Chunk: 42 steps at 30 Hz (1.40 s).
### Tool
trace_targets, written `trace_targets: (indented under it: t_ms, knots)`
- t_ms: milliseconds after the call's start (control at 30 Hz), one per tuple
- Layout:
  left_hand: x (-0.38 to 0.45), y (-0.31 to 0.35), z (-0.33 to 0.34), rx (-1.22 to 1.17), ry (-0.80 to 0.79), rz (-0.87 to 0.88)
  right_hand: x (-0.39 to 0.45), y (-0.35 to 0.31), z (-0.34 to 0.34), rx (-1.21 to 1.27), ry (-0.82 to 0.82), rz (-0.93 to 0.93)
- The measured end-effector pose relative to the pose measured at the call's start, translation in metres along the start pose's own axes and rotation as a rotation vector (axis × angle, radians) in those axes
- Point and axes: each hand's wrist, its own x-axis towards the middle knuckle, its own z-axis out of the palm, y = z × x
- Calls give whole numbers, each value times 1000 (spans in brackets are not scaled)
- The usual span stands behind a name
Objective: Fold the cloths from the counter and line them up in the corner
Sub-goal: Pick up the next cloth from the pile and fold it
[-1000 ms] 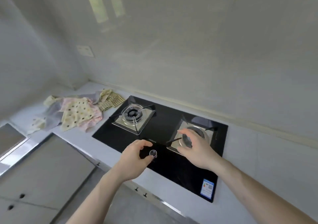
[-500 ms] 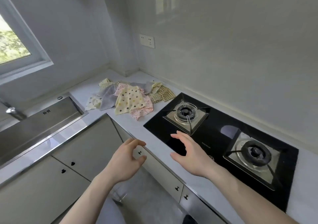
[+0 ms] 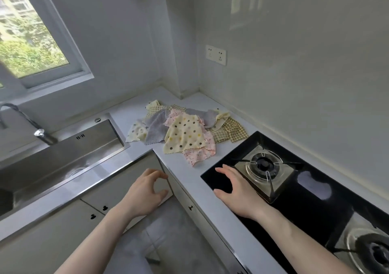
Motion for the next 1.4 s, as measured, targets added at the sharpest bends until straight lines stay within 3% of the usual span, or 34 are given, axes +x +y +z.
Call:
trace_targets:
  t_ms: [267,600,833,1000,1267,1400]
  knots:
    - [104,-40,-1,121,-176,-4,62,-6,4,-1,0,64]
    - [272,-95,28,321,-453,80,139,-26,42,6,129,283]
    - [315,-127,45,335,-598,106,173,-46,73,6,179,394]
    - [326,-144,36,317,-524,182,170,-50,84,28,238,446]
    - [340,-94,-47,-136,18,403,171,-58,75,87,398,417]
    - [330,-44,-98,-301,98,516,188,-64,64,120,451,341]
